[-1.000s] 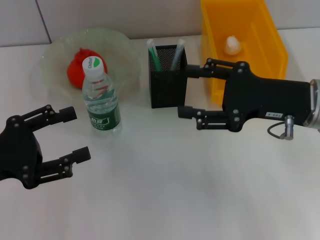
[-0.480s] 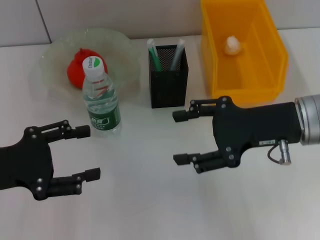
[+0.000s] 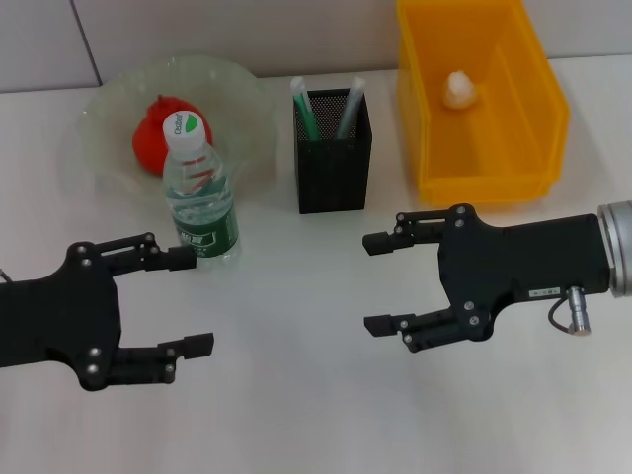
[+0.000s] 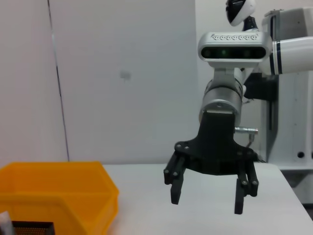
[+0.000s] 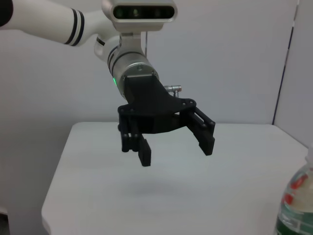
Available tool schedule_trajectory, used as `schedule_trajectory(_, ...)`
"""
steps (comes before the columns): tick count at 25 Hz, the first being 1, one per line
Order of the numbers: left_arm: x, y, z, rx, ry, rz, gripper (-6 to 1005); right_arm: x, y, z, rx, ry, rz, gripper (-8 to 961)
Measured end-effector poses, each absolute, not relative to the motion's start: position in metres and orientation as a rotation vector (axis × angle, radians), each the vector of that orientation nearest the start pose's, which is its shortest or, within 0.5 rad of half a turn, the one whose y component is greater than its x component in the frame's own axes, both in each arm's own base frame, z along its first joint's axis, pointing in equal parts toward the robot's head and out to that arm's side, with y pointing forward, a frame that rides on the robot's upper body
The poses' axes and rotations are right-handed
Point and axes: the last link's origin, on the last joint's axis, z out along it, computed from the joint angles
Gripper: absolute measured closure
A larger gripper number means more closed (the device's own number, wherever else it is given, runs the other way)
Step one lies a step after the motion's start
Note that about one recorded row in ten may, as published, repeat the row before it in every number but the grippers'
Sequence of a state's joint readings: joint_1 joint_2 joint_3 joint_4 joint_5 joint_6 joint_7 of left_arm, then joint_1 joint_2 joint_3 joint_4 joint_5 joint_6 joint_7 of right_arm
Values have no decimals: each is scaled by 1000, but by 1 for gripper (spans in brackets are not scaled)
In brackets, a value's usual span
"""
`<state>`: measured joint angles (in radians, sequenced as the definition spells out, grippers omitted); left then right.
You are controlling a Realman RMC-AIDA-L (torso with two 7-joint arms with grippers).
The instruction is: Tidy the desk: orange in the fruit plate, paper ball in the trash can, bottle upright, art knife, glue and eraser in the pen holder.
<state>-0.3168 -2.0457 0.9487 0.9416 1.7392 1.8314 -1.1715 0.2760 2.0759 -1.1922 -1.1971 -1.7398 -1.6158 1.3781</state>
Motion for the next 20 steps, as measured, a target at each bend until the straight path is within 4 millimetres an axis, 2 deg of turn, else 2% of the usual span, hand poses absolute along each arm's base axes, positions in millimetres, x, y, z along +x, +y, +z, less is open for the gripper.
schedule_trajectory(6, -241, 277, 30, -2904, 2, -787, 205, 210, 288, 11, -2919, 31, 593, 179)
schedule_trajectory(20, -243, 280, 37, -2911, -24, -758, 207, 209, 284, 8, -2943, 27, 602, 179)
